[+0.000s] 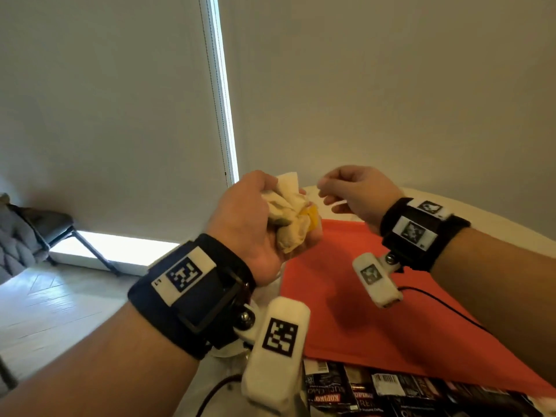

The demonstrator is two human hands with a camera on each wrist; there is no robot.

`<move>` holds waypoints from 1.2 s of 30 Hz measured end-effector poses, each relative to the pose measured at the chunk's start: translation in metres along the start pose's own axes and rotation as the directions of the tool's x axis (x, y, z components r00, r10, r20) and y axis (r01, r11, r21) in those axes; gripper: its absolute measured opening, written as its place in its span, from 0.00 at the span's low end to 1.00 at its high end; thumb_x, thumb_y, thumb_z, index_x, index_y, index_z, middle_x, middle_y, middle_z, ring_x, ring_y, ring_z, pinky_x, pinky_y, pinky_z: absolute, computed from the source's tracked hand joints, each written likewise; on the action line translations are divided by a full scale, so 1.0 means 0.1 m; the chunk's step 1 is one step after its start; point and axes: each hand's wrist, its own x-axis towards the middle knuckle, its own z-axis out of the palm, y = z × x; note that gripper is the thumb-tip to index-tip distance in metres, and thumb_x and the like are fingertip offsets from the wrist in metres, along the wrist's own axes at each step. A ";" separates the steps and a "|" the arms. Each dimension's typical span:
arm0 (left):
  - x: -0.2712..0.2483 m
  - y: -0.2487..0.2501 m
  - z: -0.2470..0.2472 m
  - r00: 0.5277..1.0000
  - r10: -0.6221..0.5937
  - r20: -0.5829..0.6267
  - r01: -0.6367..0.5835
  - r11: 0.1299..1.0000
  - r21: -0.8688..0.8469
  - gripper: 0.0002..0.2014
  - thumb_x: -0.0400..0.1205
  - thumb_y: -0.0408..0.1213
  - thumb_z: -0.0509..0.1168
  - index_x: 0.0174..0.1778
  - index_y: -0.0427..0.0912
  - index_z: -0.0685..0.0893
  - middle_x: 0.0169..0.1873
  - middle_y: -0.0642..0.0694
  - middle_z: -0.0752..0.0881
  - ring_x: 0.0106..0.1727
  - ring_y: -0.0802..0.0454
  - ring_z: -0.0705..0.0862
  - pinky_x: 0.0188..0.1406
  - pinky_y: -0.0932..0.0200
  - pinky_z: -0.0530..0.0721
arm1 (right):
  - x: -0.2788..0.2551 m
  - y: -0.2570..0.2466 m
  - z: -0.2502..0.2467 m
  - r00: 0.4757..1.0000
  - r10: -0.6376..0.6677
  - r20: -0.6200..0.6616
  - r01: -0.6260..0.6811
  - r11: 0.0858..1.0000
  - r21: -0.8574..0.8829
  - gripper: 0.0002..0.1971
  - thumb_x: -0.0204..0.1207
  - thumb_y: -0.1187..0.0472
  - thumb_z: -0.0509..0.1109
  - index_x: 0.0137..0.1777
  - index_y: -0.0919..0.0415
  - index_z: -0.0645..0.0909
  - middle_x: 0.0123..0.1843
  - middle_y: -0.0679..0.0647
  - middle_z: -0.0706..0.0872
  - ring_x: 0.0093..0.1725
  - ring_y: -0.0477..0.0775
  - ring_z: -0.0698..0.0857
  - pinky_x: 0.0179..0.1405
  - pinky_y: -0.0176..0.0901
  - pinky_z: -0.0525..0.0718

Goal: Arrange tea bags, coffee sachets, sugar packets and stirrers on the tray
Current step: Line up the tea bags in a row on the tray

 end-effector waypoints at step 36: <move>-0.20 -0.19 0.08 0.947 0.302 -0.109 -0.250 0.907 0.337 0.11 0.79 0.38 0.80 0.53 0.42 0.87 0.36 0.45 0.80 0.28 0.59 0.77 0.20 0.68 0.73 | -0.87 -0.69 -0.13 0.952 -0.264 0.156 0.220 0.943 0.250 0.06 0.79 0.68 0.76 0.54 0.62 0.87 0.47 0.60 0.92 0.47 0.59 0.92 0.48 0.56 0.93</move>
